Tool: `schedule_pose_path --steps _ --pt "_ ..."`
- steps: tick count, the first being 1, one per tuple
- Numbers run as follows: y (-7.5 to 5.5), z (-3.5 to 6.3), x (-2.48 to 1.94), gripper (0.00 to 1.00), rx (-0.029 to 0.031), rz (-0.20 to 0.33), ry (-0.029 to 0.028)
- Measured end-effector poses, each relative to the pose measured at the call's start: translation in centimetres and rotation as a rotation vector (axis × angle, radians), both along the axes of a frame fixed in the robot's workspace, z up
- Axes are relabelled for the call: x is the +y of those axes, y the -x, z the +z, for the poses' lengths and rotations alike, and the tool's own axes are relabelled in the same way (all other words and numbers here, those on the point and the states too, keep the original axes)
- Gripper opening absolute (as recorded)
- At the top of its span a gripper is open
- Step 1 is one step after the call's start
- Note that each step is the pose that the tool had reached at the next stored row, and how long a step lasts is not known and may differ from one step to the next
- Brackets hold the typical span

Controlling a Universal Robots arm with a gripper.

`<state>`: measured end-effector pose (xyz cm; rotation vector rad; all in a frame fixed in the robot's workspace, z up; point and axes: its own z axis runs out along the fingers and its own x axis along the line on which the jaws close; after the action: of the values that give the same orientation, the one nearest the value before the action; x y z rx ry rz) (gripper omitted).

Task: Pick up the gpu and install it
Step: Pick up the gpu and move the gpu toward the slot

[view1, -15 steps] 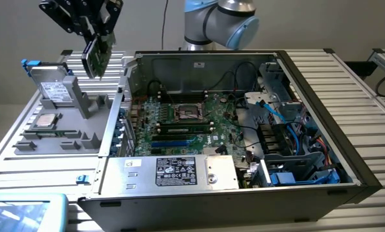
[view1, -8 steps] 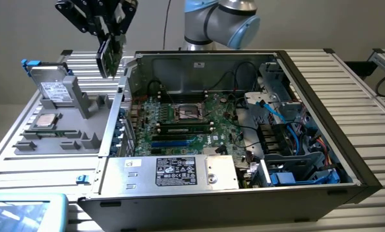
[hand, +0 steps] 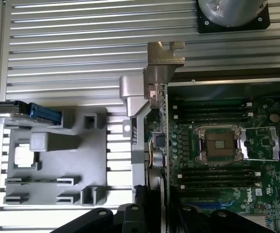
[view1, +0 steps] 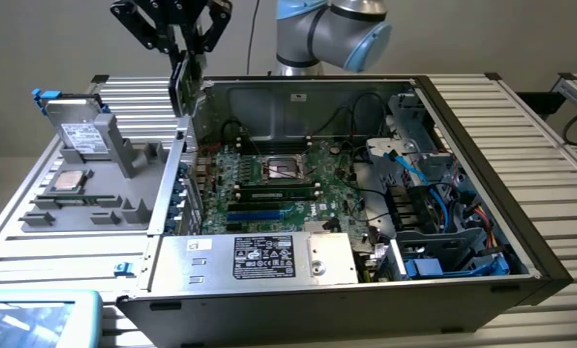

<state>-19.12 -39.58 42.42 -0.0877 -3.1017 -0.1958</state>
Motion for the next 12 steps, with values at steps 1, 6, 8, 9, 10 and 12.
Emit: schedule_pose_path --steps 1,6,8,9,10,12 --pt "-0.3 -0.05 -0.08 0.28 0.0016 0.0 0.0" --pt "-2.0 -0.35 -0.36 0.28 0.0064 0.0 -0.0001" --pt "-2.7 -0.49 -0.46 0.28 0.0136 0.0 0.0" --pt "-3.0 -0.55 -0.5 0.28 0.0185 0.0 0.0" --pt "-3.3 -0.63 -0.53 0.28 0.0229 0.0 -0.0002" --pt "-4.0 -0.79 -0.58 0.28 0.0287 0.0 0.0"
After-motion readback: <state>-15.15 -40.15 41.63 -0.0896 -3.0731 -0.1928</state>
